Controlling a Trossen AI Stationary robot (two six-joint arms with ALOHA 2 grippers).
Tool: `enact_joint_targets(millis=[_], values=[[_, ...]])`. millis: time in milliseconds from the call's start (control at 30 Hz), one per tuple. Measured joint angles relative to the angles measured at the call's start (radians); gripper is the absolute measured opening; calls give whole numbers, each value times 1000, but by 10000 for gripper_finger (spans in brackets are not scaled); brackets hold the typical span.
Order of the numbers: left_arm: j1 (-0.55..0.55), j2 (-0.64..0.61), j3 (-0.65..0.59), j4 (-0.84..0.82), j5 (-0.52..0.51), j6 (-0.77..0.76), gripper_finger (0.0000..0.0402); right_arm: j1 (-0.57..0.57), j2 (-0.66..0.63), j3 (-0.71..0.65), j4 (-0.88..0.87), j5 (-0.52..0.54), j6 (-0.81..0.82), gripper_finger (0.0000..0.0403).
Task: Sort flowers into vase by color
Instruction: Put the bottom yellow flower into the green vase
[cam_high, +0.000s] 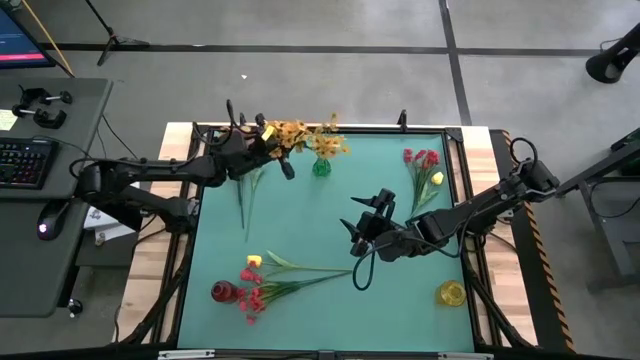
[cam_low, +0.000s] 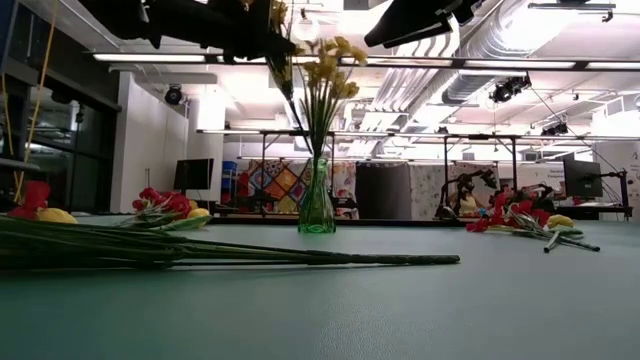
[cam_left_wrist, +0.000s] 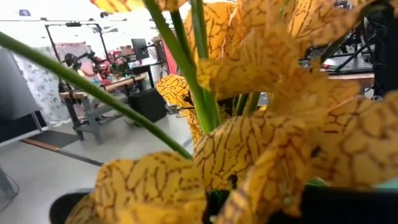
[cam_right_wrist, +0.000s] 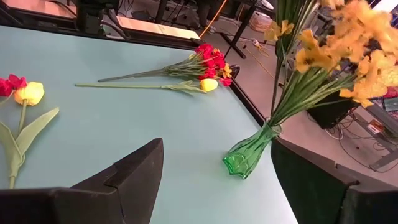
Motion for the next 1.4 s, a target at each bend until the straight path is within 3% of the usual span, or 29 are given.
enact_joint_targets(millis=[200,1400], values=[[0,0,-1,8,51,-11,0,0,0,0,0,0,2,286],[67,123,0,79,87,-44,0,0,0,0,0,-1,5,286]])
